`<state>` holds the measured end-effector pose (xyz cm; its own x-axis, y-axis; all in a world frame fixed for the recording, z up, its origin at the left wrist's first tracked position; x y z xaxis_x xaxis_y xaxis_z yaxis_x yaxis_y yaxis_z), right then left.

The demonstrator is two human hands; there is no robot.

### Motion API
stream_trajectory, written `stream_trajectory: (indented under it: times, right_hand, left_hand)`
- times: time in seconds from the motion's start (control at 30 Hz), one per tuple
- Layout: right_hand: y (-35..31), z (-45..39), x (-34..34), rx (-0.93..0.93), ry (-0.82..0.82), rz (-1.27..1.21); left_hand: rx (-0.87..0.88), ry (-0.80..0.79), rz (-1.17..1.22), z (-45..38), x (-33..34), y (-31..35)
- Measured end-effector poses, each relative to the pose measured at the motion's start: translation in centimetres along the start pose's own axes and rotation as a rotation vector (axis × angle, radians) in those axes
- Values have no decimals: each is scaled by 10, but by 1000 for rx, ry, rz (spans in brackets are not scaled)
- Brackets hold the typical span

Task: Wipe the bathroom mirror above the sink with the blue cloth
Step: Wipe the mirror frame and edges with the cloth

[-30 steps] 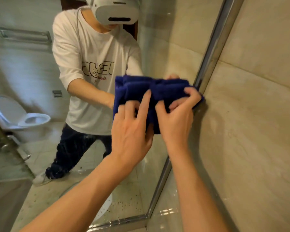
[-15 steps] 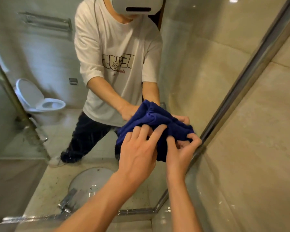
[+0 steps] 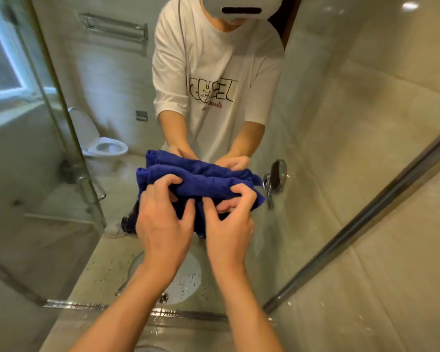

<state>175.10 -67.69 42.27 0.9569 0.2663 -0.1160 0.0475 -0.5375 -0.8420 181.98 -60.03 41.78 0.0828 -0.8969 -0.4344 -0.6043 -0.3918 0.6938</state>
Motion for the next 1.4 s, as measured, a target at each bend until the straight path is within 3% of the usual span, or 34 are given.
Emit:
stream_trajectory:
  times: [0.13, 0.23, 0.4, 0.57, 0.97, 1.07, 1.2, 1.4]
  right_hand:
    - [5, -9, -20, 49, 136, 17]
    - [-5, -9, -10, 105, 198, 14]
    - [-42, 12, 57, 74, 58, -7]
    - [-73, 51, 152, 72, -15, -4]
    - [-150, 125, 338, 86, -259, 22]
    - [-174, 129, 365, 9, -290, 35]
    - [-206, 118, 386, -117, -217, 23]
    - [-191, 128, 389, -208, -162, 59]
  left_hand:
    - [163, -125, 2, 3, 5, 29]
    - [185, -180, 60, -1, -2, 28]
    - [24, -78, 140, -31, -45, -34]
    - [-25, -8, 83, -81, -104, -108]
    - [-174, 19, 36, -172, -238, -269]
    - [-142, 68, 15, -193, -264, -288]
    - [-104, 166, 46, -219, -288, -287]
    - [-80, 183, -84, -209, -278, -292]
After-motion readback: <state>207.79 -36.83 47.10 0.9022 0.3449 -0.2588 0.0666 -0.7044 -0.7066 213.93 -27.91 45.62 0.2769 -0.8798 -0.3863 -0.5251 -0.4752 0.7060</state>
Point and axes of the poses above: each hand's wrist, its own z-axis away from the middle knuckle, its own x-axis out of the palm, y = z × x, the point moved 1 cm from there along -z, towards the middle knuckle, and after that the axes turned 7 degrees about -z, right-handed, at the moved point
